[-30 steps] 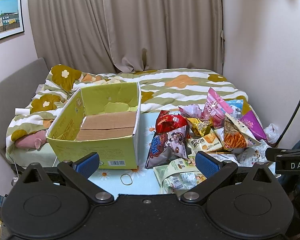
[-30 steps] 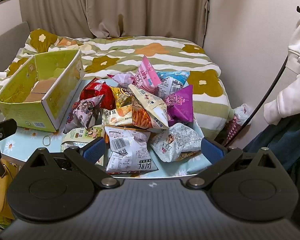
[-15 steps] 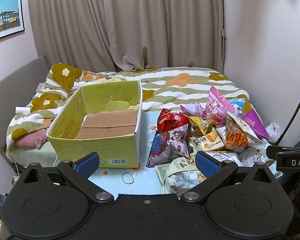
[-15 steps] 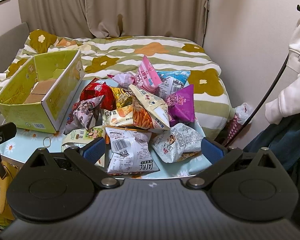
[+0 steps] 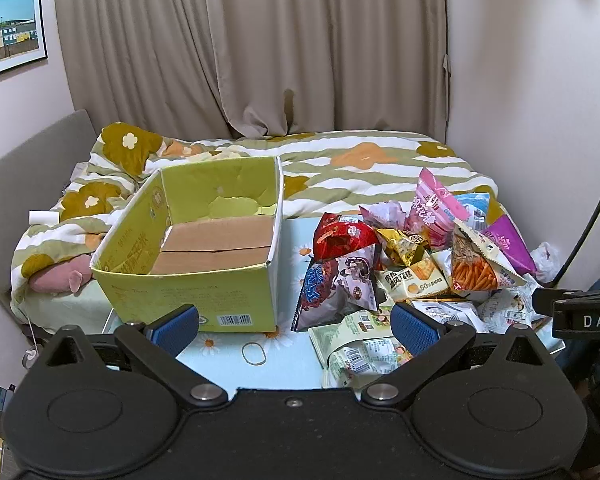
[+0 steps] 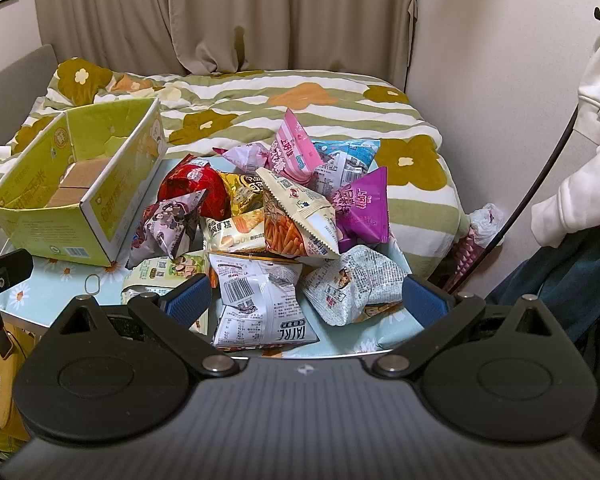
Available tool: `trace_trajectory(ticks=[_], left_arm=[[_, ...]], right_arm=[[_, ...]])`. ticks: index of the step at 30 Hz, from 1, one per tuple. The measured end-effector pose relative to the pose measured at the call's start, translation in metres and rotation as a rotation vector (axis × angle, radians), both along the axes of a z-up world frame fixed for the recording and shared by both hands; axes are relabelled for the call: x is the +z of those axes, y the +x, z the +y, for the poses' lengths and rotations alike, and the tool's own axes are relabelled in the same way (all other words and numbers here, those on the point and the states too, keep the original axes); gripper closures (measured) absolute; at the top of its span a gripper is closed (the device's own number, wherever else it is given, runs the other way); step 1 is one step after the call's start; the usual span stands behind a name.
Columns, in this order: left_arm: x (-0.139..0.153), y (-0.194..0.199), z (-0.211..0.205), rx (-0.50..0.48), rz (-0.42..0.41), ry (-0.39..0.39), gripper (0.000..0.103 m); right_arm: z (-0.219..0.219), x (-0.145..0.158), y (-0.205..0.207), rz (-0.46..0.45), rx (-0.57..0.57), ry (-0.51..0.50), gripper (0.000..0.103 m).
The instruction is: Organize snacks
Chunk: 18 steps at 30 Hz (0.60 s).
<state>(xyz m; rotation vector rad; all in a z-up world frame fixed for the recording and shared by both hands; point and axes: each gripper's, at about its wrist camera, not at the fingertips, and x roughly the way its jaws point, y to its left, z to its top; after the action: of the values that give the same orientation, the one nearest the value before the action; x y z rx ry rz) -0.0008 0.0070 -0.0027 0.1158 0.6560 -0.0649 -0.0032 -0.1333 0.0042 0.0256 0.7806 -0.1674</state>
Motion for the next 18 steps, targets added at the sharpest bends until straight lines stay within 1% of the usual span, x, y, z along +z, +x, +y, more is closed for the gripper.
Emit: trace_trajectory(ticks=[18], left_arm=[[0.0015,0.0031,0.0012,0.002,0.006,-0.007,0.0]], right_arm=[[0.001,-0.0004,0.0008,-0.001,0.001,0.001,0.0]])
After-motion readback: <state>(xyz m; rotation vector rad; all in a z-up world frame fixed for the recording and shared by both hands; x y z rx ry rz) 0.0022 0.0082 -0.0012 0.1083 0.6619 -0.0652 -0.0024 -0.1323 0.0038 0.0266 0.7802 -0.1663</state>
